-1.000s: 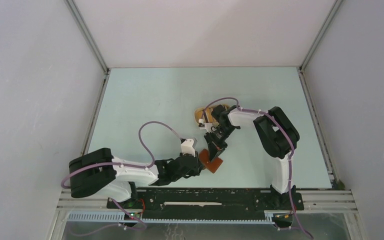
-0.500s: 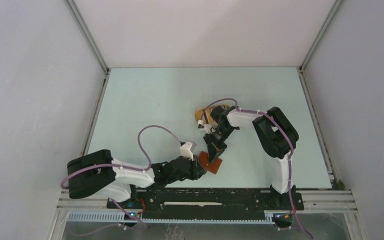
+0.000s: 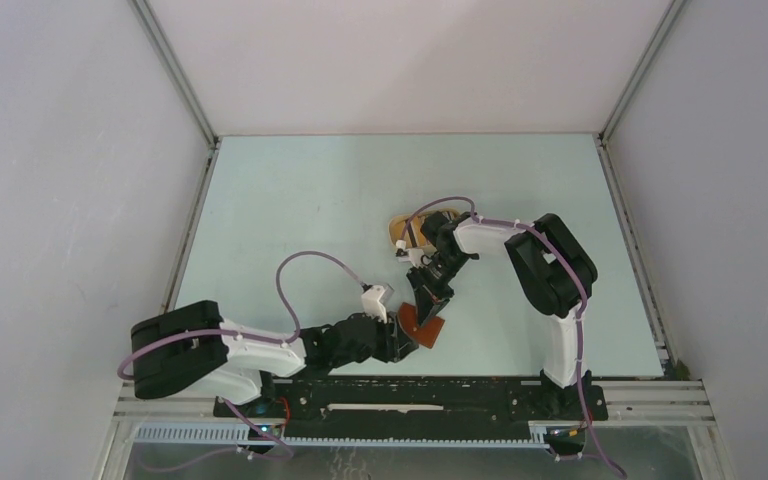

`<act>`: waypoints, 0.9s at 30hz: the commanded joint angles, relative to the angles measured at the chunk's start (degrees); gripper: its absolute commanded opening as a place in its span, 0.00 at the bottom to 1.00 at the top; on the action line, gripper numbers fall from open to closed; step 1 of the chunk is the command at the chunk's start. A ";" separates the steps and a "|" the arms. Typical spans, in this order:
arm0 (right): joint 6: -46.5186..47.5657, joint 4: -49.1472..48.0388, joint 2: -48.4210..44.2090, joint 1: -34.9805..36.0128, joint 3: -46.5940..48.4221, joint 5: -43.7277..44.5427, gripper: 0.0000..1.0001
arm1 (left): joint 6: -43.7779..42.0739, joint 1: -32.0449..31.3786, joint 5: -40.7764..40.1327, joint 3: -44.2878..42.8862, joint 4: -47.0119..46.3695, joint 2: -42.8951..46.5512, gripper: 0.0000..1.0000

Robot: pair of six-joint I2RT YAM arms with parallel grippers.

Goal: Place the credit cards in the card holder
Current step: Close the card holder at the center of the board.

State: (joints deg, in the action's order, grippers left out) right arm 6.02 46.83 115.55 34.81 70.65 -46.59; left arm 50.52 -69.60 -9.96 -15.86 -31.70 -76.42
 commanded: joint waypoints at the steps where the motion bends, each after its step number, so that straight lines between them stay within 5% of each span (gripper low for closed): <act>1: 1.48 -3.13 2.03 0.61 0.75 6.77 0.18 | -3.41 0.48 -0.18 -1.38 0.42 3.49 0.38; 7: 2.59 -2.74 1.51 1.29 1.07 8.07 0.20 | -3.47 1.39 -5.70 0.49 10.24 15.72 0.54; 13: 4.67 -2.18 0.06 1.91 1.30 8.16 0.22 | 4.95 6.25 -1.65 5.80 11.19 21.07 0.67; 27: 8.27 -0.44 -1.83 3.34 2.38 7.39 0.24 | 16.73 7.21 -2.58 4.96 5.25 9.27 0.72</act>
State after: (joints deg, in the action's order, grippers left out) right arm 10.59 48.97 115.04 37.26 72.47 -44.21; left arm 63.75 -63.09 -12.75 -7.88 -24.82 -63.24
